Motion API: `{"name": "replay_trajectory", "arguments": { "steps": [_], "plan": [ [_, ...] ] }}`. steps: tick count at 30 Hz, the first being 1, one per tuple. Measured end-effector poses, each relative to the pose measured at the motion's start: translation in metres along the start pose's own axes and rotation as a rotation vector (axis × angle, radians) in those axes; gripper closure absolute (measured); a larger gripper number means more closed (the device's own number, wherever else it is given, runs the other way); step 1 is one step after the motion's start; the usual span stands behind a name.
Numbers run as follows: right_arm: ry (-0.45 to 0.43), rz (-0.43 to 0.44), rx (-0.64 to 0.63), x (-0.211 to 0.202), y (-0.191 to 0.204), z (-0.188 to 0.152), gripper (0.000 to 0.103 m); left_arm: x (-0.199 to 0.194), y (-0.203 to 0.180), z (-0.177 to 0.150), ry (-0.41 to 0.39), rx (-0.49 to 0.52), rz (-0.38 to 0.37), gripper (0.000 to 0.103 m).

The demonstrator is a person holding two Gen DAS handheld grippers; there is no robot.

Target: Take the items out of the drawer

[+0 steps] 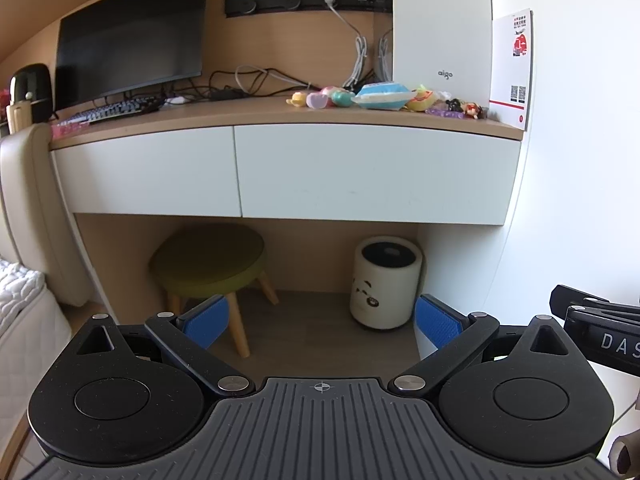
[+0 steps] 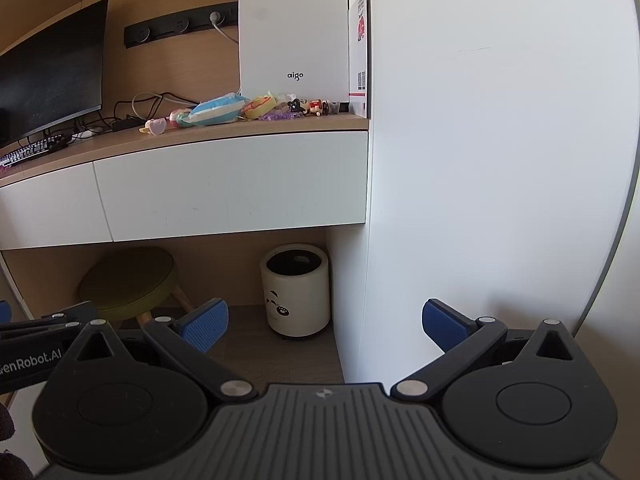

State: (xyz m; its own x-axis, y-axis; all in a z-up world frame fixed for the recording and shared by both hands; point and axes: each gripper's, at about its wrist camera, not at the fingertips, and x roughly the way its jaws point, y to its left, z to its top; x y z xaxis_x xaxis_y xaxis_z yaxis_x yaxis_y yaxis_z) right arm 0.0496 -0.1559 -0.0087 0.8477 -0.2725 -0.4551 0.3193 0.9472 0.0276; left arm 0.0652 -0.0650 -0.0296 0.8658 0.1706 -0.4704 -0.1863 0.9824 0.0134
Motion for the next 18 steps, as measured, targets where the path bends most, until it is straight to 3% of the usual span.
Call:
{"name": "replay_trajectory", "arguments": {
  "steps": [18],
  "plan": [
    [0.000,0.004,-0.002,0.0005,0.0011,-0.0009,0.000,0.0002,0.0019,-0.0013,0.008,-0.005,0.004,0.001]
  ]
}}
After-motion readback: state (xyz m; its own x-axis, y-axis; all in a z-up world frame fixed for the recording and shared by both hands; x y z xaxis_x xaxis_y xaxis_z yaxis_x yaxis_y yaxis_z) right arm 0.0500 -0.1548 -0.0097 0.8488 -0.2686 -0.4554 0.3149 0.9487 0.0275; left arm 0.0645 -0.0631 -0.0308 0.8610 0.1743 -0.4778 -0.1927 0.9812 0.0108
